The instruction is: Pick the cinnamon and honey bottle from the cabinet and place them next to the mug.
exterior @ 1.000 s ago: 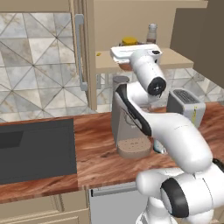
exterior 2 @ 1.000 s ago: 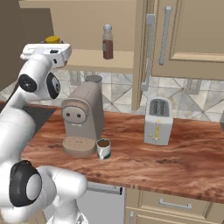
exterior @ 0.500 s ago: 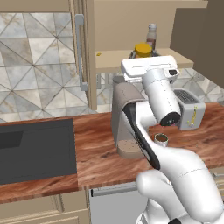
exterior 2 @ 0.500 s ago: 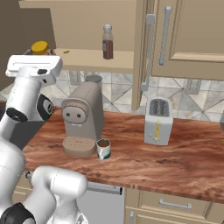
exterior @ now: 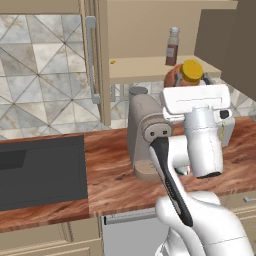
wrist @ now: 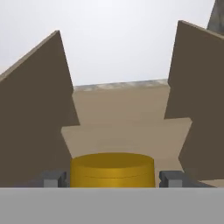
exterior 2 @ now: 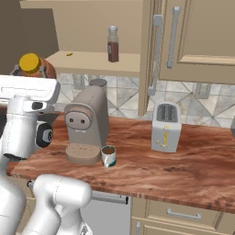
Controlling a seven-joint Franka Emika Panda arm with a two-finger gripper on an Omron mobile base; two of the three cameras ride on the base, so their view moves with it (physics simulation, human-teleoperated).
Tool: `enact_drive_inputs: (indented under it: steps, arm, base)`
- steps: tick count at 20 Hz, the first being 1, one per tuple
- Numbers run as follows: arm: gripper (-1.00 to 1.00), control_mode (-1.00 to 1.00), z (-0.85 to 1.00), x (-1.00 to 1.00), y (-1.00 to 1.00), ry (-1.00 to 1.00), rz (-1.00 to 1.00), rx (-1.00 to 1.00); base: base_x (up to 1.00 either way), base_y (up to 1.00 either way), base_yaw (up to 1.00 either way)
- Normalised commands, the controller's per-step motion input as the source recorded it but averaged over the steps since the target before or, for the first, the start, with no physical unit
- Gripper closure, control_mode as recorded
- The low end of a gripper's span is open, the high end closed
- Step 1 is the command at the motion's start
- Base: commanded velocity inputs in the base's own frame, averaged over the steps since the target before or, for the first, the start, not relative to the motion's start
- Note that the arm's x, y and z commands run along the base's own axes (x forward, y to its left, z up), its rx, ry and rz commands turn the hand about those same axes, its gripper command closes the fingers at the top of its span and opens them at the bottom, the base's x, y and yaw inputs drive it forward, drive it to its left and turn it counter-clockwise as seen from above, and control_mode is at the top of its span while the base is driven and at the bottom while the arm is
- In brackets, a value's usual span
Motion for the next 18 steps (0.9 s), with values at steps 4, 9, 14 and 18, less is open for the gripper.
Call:
enact_drive_inputs:
  steps: [4,9,14,18]
  arm:
    - [1.00,-1.00,-0.12,-1.00,-0.32,-0.30,0.00,0.05]
    - [1.00,-1.00,-0.33,-1.00,-0.34,-0.26,0.00,0.03]
    - [1.00,-1.00,-0.48,-1.00,-0.34,-0.19,0.00,0.01]
    - [1.00,-1.00,-0.64,-1.00,-0.38,-0.14,0.00,0.00]
  base:
    - [0.00,0.00,0.00]
    - [0.00,0.00,0.00]
    - [0.00,0.00,0.00]
    - [0.00,0.00,0.00]
